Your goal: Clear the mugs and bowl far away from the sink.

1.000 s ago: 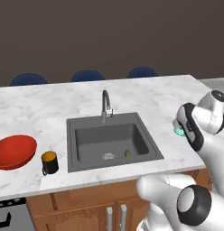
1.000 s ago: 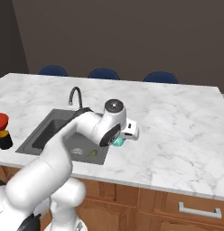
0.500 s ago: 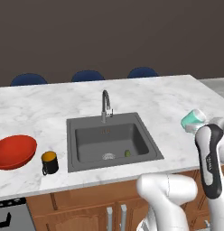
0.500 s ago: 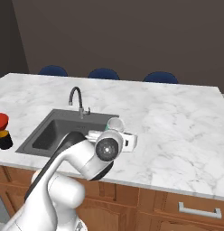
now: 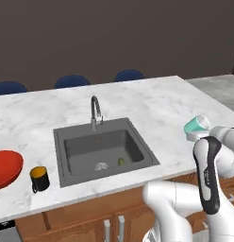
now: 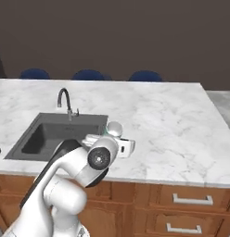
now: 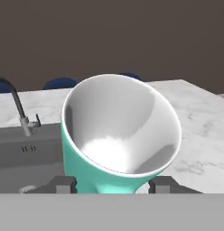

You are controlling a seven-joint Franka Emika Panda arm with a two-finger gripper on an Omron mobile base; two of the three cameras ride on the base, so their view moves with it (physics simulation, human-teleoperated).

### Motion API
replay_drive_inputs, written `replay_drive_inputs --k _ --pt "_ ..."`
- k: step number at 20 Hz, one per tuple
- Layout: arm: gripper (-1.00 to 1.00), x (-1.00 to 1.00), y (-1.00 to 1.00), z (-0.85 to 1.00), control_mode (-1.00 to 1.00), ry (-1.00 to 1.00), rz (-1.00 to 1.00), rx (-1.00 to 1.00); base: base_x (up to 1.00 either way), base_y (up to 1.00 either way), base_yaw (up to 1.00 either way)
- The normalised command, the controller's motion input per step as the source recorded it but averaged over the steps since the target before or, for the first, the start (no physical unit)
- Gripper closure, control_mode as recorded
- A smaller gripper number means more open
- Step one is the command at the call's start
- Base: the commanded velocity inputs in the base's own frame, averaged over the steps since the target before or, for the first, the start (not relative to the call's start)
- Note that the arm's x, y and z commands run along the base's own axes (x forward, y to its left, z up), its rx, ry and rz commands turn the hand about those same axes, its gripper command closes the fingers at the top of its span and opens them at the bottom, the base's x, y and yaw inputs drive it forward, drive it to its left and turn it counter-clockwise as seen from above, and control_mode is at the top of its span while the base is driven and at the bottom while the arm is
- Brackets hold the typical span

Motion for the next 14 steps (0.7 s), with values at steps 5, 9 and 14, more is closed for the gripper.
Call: replay_drive_inputs --k 5,9,14 --pt "1.00 0.00 0.00 0.00 1.00 0.00 0.00 0.00 -0.23 0.00 -0.88" --pt "1.00 0.00 0.00 0.00 1.00 0.00 0.00 0.00 -0.08 0.05 -0.99" --pt "1.00 0.00 0.00 0.00 1.00 0.00 0.00 0.00 0.00 0.00 -1.00"
